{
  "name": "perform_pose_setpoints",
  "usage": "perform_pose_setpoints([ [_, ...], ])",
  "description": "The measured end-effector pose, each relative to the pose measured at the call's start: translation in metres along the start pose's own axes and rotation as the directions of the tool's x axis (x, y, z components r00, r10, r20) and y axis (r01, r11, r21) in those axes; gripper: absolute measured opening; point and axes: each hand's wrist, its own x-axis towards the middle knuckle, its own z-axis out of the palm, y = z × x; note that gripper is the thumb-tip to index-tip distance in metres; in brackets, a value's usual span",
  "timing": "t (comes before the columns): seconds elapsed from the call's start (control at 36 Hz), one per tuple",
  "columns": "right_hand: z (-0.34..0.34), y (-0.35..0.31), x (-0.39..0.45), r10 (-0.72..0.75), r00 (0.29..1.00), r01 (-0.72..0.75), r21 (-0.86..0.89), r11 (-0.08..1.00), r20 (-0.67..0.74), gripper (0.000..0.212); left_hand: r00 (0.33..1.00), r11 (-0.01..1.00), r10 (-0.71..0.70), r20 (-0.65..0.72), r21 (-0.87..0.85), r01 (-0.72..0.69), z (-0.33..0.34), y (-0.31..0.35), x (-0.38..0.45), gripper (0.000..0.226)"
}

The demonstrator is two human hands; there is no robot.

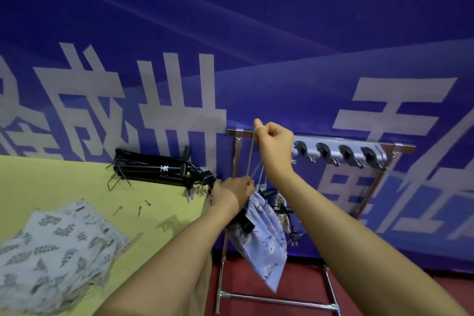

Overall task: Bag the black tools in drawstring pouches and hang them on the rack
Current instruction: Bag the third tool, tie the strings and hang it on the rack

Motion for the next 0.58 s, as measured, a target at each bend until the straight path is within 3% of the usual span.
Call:
perform_pose_setpoints([
  [0.19, -0.03, 0.016, 0.006, 0.017, 0.994, -0.004, -0.13, 0.991, 0.104, 0.045, 0.988, 0.973, 0.01, 0.152, -0.228, 0.025, 0.013, 0.029, 0.0, 0.041],
  [0.33, -0.061, 0.042, 0.006, 0.113, 0.988, -0.074, -0.315, 0.946, 0.107, 0.047, 0.991, 0.818, 0.07, 0.118, -0.575, 0.011, 0.033, 0.039, 0.012, 0.03],
  [0.58, -0.102, 0.084, -0.002, 0.291, 0.948, -0.193, -0.497, 0.846, 0.126, 0.048, 0.969, 0.826, 0.158, 0.192, -0.564, -0.024, 0.045, 0.053, 0.028, 0.019],
])
